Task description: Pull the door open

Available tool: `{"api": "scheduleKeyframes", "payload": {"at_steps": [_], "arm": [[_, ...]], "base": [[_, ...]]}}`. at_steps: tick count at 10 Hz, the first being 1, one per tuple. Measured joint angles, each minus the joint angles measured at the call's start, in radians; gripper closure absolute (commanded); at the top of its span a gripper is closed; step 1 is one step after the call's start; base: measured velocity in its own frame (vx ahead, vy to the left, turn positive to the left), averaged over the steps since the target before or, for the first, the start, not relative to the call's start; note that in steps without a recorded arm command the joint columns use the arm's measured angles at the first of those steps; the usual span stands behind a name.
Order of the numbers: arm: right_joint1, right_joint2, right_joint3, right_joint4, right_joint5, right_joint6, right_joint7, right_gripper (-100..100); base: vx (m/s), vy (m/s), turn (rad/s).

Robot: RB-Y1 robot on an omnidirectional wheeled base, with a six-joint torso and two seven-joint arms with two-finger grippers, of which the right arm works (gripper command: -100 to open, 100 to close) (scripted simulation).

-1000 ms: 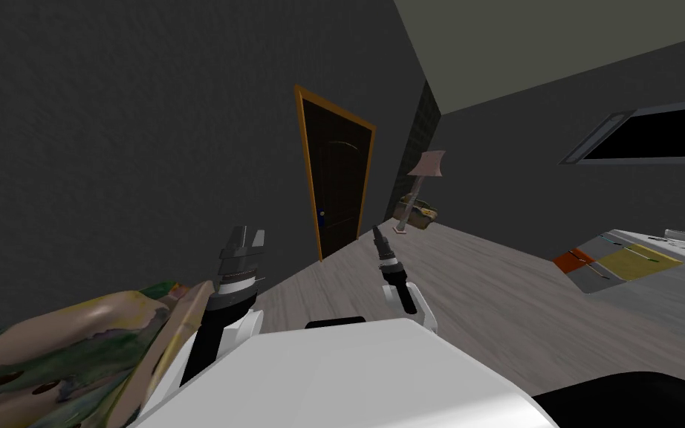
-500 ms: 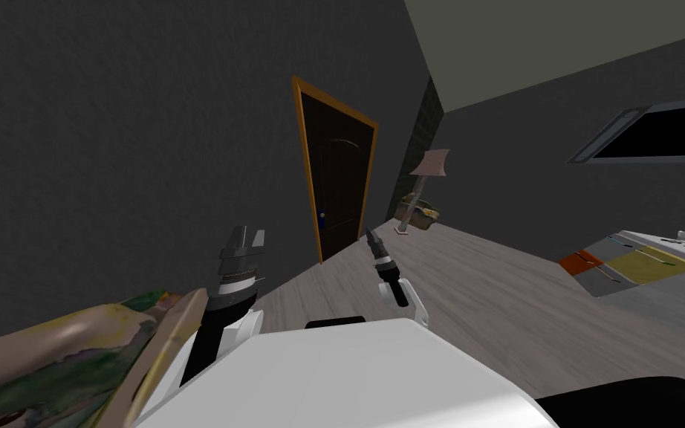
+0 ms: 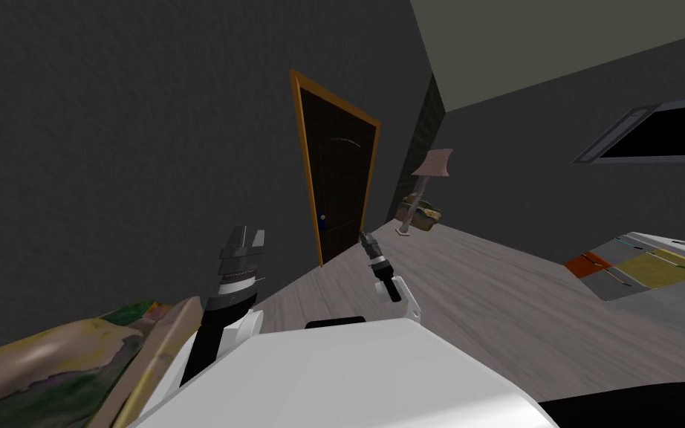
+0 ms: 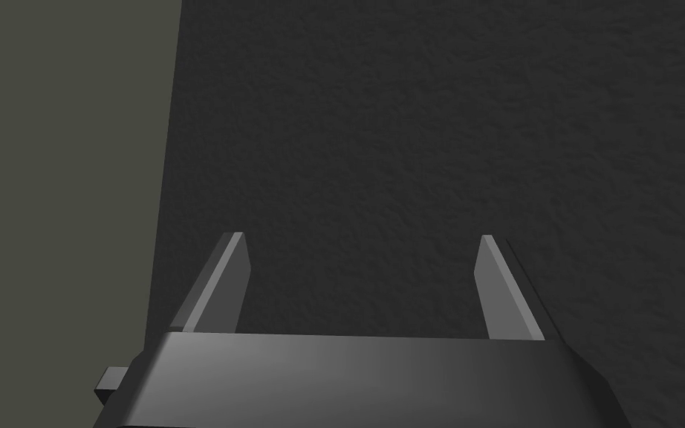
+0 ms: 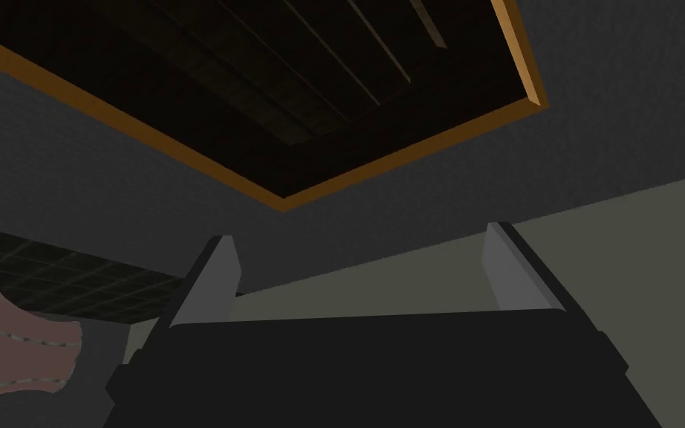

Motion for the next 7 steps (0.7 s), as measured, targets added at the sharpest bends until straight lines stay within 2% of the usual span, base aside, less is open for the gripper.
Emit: {"api": "scheduleKeyframes", "payload": {"at_steps": [2,4,6,7], "arm": [[-0.024,0.007,0.011,0.047,0.033,0.002,0.03,-100],[-0.064,0.005,0.014,0.103,0.061,0.007,0.055,-100],[-0.076,0.008,0.02,0.148,0.091,-0.001,0.084,-100],[-0.091,0.01,0.02,0.179,0.105,-0.006,0.099,-100]], "base": [[0.094,0.024,-0.003],[0.101,0.03,-0.005],[0.097,0.023,-0.007],[0.096,0.026,-0.002]]}}
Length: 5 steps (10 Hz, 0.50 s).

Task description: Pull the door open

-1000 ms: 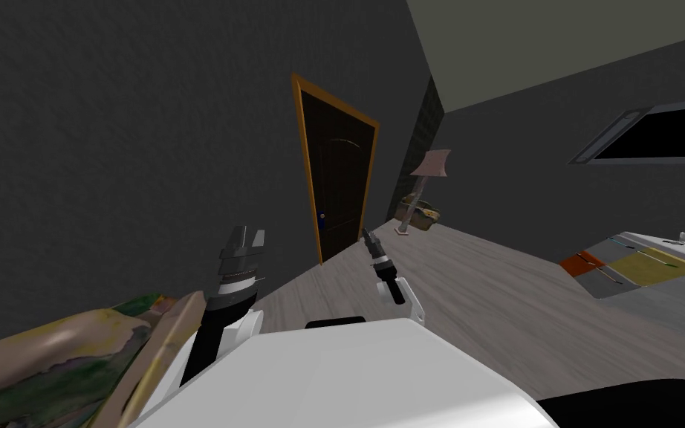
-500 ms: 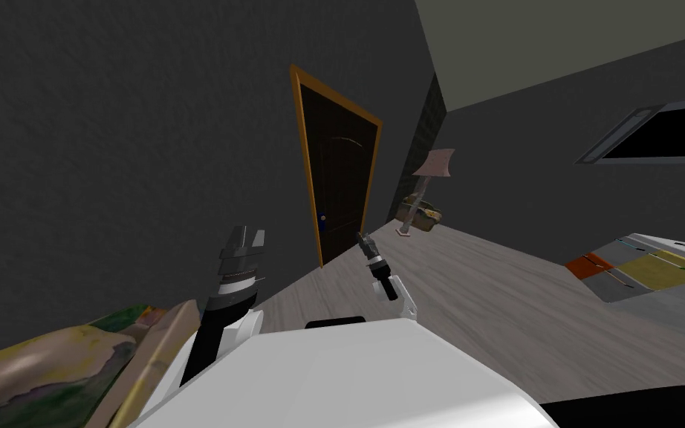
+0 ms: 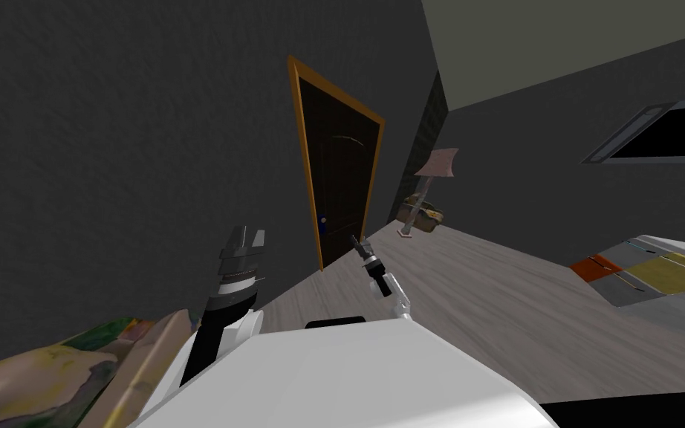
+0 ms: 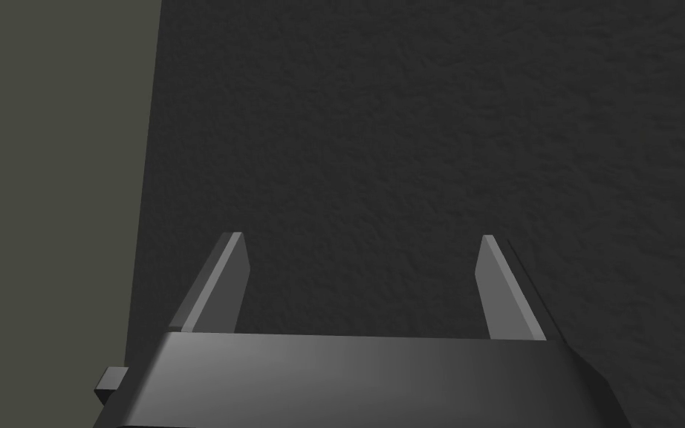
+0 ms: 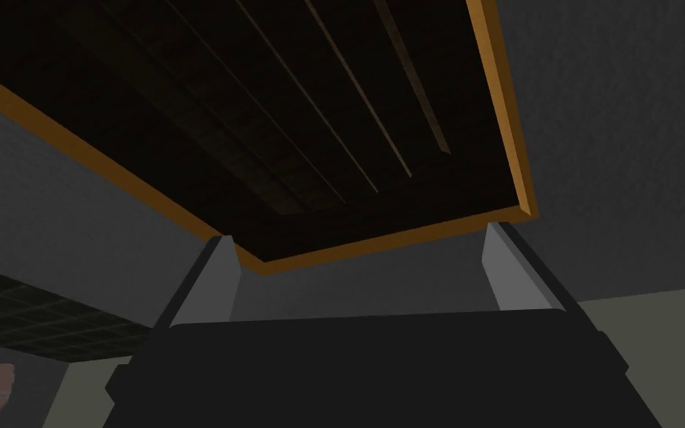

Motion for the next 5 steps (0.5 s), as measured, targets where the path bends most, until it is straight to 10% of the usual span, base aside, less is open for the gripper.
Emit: {"api": "scheduleKeyframes", "payload": {"at_steps": [5], "arm": [[-0.05,0.009,0.022,0.087,0.069,0.015,0.057,-100]], "base": [[0.084,0.024,-0.004]]}}
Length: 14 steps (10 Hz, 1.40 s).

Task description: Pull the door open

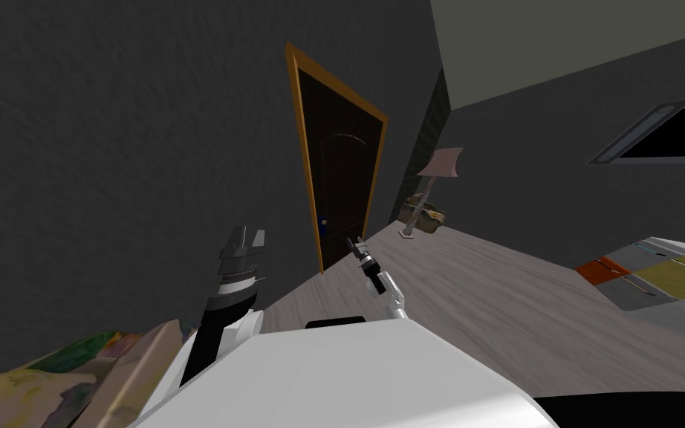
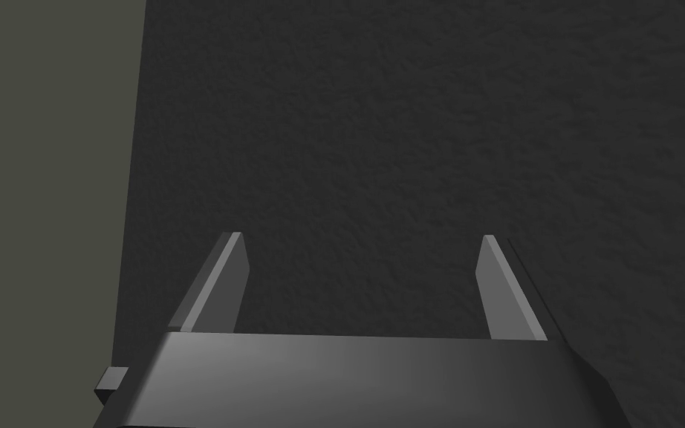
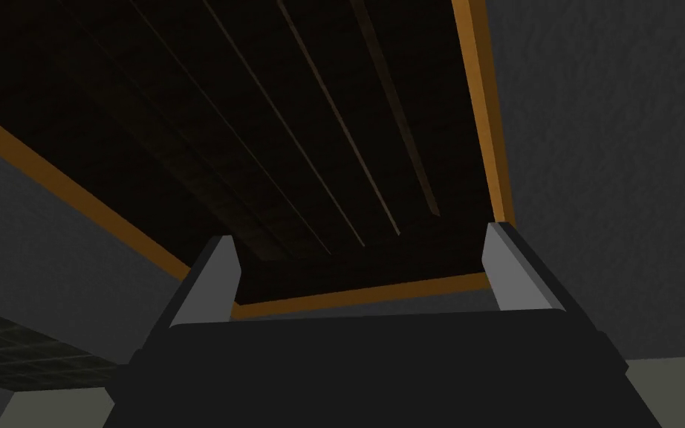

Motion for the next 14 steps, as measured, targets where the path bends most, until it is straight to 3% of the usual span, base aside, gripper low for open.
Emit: {"api": "scheduleKeyframes", "payload": {"at_steps": [5,9,14], "arm": [[-0.056,0.015,0.007,0.116,0.06,-0.014,0.062,-100],[-0.099,0.026,0.021,0.191,0.112,-0.007,0.103,-100],[-0.153,0.06,0.033,0.305,0.179,-0.013,0.174,-100]], "base": [[0.092,0.022,-0.005],[0.101,0.03,-0.005],[0.119,0.032,-0.005]]}}
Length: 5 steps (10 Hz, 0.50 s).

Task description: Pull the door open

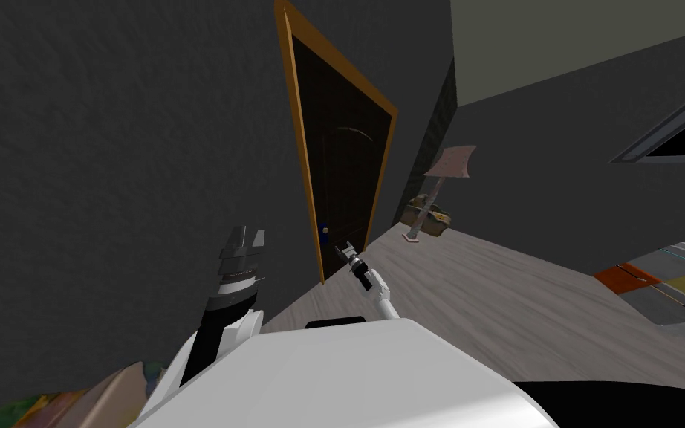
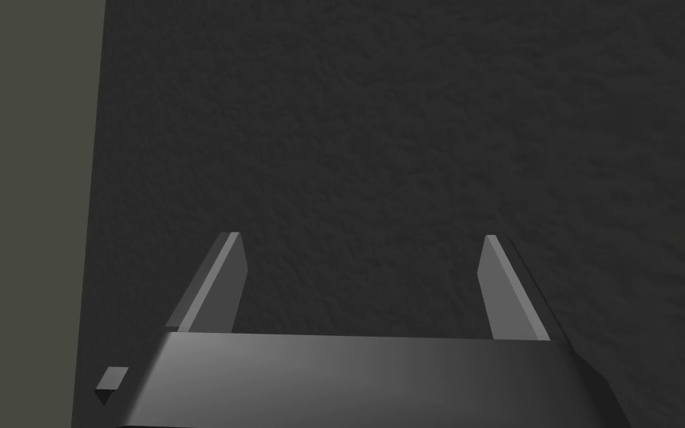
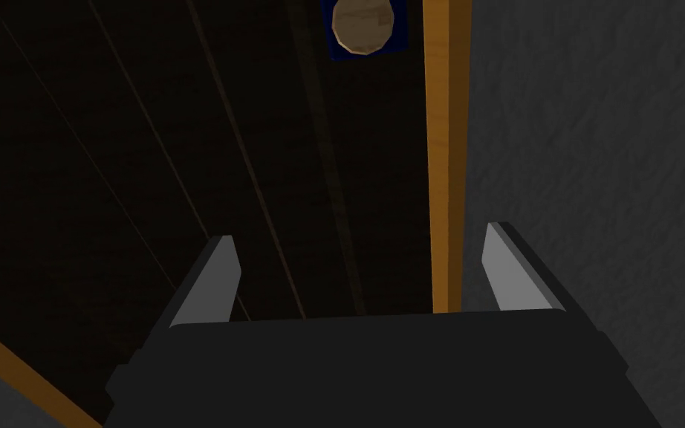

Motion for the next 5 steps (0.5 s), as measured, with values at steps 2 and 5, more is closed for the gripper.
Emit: {"api": "scheduleKeyframes", "payload": {"at_steps": [2,5], "arm": [[-0.022,0.012,0.008,0.037,0.027,0.004,0.02,-100],[-0.051,0.032,0.016,0.09,0.061,0.007,0.05,-100]], "base": [[0.124,0.01,-0.004],[0.118,0.023,-0.005]]}}
